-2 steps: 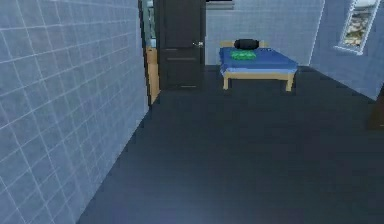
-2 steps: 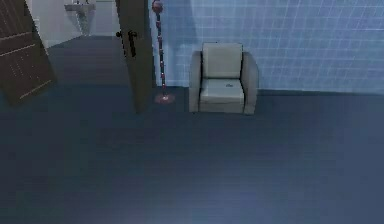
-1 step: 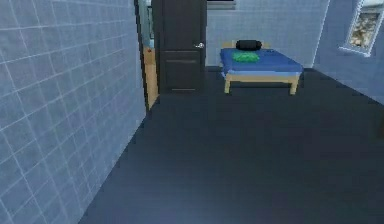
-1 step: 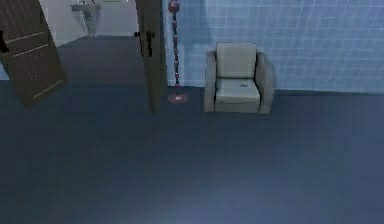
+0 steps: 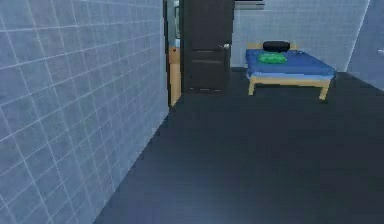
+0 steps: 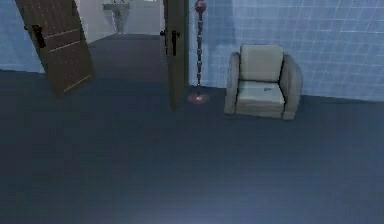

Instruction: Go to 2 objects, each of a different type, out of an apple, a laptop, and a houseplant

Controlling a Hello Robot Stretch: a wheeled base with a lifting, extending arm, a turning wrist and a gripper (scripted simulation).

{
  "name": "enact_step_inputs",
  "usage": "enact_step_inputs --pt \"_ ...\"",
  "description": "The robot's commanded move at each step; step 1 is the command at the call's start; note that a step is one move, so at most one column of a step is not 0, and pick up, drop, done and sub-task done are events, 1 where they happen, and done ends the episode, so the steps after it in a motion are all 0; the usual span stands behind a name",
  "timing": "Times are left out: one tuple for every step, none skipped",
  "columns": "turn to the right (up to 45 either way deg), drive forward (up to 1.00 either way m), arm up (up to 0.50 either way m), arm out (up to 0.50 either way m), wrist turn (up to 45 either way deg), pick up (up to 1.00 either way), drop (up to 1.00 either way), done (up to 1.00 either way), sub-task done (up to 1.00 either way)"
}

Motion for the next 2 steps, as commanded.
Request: enact_step_inputs --pt "0.0 1.00 0.00 0.00 0.0 0.00 0.00 0.00 0.00" --pt "0.0 1.00 0.00 0.00 0.0 0.00 0.00 0.00 0.00"
